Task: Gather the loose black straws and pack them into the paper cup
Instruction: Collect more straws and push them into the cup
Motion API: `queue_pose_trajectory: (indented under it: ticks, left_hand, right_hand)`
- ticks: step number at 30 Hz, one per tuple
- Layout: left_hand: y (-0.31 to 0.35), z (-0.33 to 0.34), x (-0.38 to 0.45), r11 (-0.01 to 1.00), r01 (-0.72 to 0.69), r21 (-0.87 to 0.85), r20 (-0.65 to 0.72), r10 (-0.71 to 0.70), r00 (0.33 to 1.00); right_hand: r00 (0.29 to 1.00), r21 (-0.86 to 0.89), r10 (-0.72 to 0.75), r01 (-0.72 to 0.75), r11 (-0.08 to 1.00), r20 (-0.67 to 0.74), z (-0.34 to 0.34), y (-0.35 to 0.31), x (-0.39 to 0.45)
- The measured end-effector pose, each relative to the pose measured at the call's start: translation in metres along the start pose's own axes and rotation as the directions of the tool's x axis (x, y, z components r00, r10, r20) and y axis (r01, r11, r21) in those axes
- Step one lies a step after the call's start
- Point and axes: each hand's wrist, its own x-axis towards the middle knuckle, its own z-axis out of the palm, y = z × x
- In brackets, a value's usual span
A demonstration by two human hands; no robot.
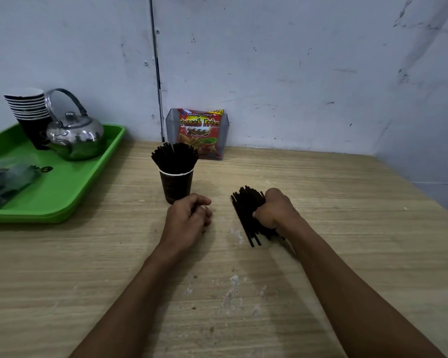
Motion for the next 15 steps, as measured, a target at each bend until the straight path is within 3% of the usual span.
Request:
queue_pose_trajectory:
  ticks: [9,15]
  left_hand:
    - [0.002,-0.001,0.000,1.000,0.005,0.003,0.006,-0.005,1.000]
    - [0.002,0.000,-0.001,1.000,-0.009,0.027,0.009,0.009,1.000]
  right_hand:
    - [0.999,0.290,-0.009,-0.001,0.957,0.034,-0.016,0.009,0.009]
    - [0.998,0.601,-0.054,0.061,0.797,-0.029,-0.020,0.013,0.010]
